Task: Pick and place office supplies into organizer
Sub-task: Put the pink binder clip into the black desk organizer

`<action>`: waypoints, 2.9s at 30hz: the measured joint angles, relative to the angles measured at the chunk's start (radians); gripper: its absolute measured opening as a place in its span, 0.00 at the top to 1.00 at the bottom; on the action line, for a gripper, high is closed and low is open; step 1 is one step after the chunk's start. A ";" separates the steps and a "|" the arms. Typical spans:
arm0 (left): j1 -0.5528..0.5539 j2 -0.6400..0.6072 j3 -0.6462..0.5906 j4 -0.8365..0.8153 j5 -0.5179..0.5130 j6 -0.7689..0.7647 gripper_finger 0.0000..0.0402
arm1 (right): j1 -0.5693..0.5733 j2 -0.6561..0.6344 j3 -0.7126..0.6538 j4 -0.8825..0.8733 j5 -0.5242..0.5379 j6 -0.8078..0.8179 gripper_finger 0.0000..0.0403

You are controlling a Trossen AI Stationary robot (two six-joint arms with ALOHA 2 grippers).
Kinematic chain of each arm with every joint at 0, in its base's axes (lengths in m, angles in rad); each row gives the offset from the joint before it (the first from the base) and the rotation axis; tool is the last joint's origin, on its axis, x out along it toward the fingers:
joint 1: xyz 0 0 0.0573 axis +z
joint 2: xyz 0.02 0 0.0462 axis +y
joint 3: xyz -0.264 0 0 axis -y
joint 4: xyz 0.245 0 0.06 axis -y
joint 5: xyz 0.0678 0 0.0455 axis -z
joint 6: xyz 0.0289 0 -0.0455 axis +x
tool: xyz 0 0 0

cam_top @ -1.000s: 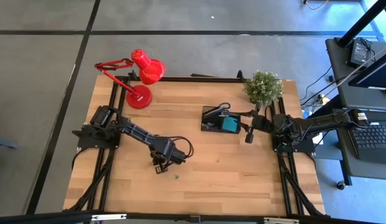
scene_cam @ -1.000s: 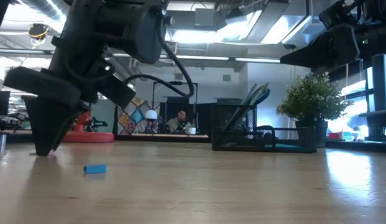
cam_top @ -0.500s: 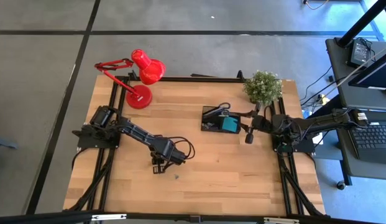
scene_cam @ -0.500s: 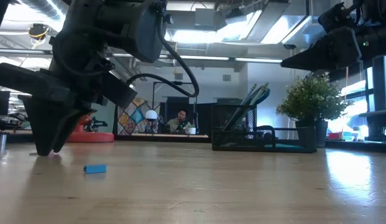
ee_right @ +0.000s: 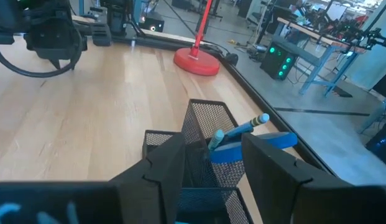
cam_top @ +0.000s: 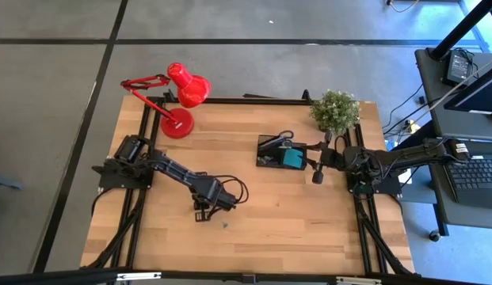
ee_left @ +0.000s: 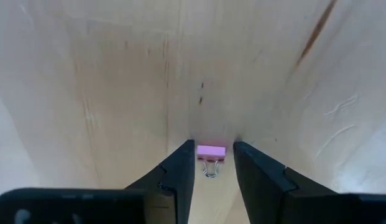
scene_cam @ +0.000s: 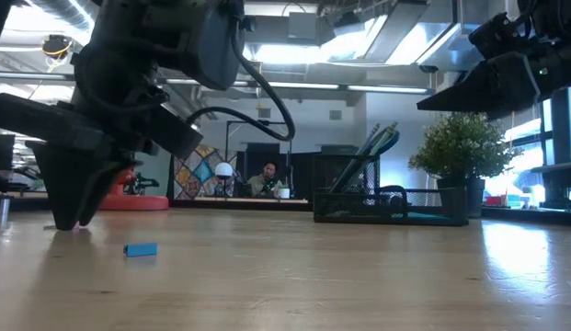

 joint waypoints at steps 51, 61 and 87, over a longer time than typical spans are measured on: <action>0.063 -0.129 -0.109 -0.336 -0.036 -0.892 0.89 | 0.000 0.001 0.000 0.003 0.000 -0.021 0.60; 0.064 -0.439 -0.374 -0.138 -0.056 -1.058 0.89 | 0.000 0.001 0.000 0.004 0.000 -0.054 0.60; 0.065 -0.621 -0.465 -0.089 -0.203 -1.007 0.89 | 0.000 0.001 0.000 0.007 0.000 -0.082 0.60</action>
